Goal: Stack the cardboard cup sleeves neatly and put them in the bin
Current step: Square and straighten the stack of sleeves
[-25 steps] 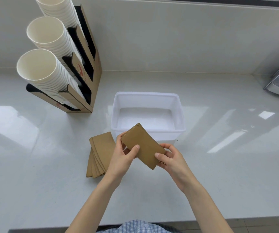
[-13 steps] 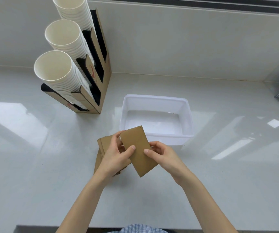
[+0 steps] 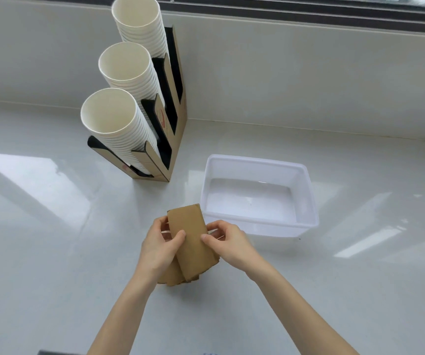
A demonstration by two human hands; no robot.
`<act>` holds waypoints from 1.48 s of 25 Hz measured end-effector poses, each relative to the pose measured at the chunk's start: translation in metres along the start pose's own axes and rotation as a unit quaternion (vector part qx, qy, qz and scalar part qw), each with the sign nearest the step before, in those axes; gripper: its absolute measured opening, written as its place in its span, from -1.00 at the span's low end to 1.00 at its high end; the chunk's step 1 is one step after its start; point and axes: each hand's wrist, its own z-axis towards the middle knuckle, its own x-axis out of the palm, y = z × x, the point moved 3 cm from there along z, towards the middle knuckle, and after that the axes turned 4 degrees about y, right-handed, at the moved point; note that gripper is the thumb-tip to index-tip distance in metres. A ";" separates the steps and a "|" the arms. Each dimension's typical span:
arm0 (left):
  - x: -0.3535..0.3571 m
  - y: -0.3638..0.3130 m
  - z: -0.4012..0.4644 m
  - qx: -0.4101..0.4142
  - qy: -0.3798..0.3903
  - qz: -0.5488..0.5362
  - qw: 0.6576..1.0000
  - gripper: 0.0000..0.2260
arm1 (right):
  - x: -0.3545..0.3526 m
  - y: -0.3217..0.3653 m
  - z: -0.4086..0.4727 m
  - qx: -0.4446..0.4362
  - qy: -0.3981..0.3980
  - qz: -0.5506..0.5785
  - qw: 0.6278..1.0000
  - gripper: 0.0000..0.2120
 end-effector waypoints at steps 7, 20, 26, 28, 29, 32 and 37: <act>-0.004 0.011 0.008 -0.012 -0.037 0.074 0.996 -0.64 | 0.015 0.003 0.017 -0.016 -0.023 -0.123 0.992 -0.69; -0.011 0.034 0.019 -0.099 -0.013 0.080 0.992 -0.54 | 0.024 -0.011 0.018 0.073 -0.001 -0.031 0.997 -0.40; -0.012 0.037 0.018 -0.150 0.066 0.017 0.986 -0.50 | 0.037 -0.009 0.017 0.108 0.078 0.084 0.988 -0.61; -0.011 0.034 0.016 -0.155 0.092 -0.014 0.983 -0.57 | 0.044 -0.009 0.020 0.107 0.082 0.088 0.987 -0.61; -0.010 0.033 0.014 -0.158 0.105 -0.029 0.981 -0.61 | 0.049 -0.012 0.022 0.106 0.084 0.081 0.987 -0.58; -0.007 0.032 0.006 -0.157 0.128 -0.065 0.977 -0.67 | 0.059 -0.020 0.025 0.117 0.081 0.036 0.989 -0.46; -0.007 0.030 0.000 -0.142 0.130 -0.117 0.974 -0.64 | 0.051 -0.021 0.020 0.088 0.066 0.084 0.990 -0.46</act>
